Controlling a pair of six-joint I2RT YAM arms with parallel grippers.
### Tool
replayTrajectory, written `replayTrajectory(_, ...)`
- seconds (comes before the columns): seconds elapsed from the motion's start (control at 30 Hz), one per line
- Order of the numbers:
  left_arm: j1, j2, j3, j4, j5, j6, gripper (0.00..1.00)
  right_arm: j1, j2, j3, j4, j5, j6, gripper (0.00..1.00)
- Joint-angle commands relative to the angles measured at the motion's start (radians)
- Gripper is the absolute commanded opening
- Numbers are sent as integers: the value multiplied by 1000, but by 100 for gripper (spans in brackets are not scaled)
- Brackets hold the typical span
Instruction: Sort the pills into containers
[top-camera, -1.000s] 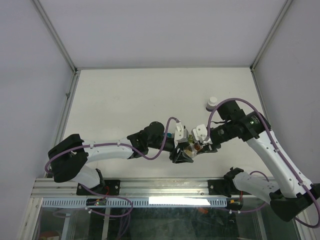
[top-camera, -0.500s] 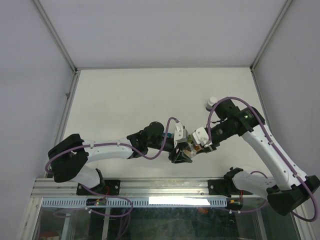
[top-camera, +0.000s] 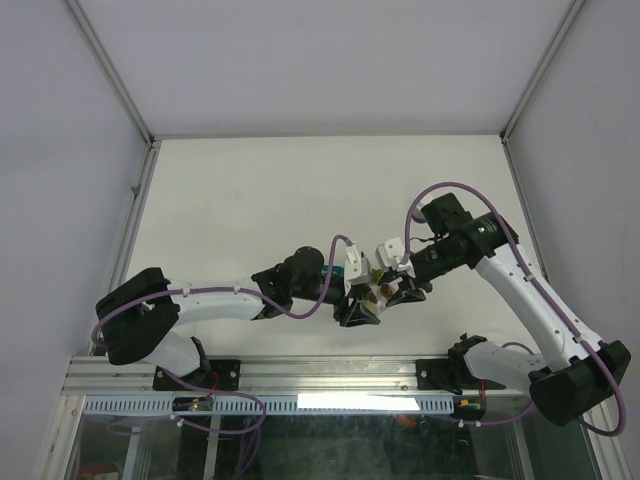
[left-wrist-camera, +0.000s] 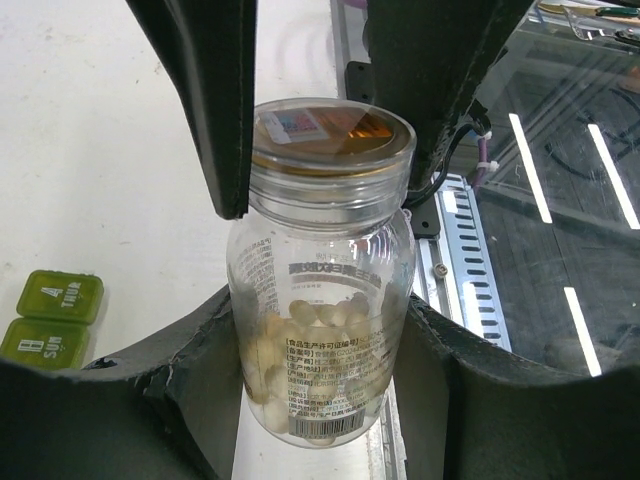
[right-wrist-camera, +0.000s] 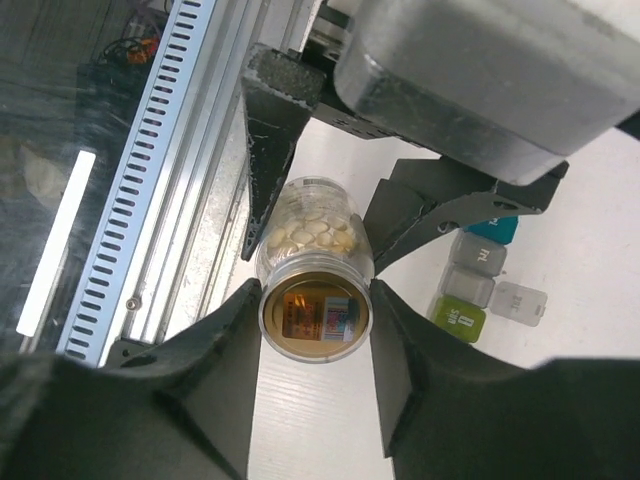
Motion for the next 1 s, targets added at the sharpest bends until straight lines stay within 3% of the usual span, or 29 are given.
replayTrajectory(0.0,-9,-40,-18,76,33,-17,0,-15,-44,-32,146,31,103,48)
replayTrajectory(0.07,-9,-39,-24,88,28,-20,0,-15,-60,-43,159,33,129,61)
replayTrajectory(0.17,-9,-39,-39,106,18,-29,0,-15,-75,-35,166,52,184,88)
replayTrajectory(0.27,-9,-40,-52,110,9,-34,0,-16,-97,-17,162,75,236,97)
replayTrajectory(0.4,-9,-85,-76,110,-16,-48,0,-17,-160,-9,147,71,308,99)
replayTrajectory(0.57,-9,-129,-115,132,-78,-97,0,-17,-242,-61,357,183,799,100)
replayTrajectory(0.7,-11,-143,-124,146,-115,-112,0,-17,-156,-42,285,84,830,98)
replayTrajectory(0.97,-11,-131,-88,102,-143,-117,0,15,-68,-10,318,141,932,93)
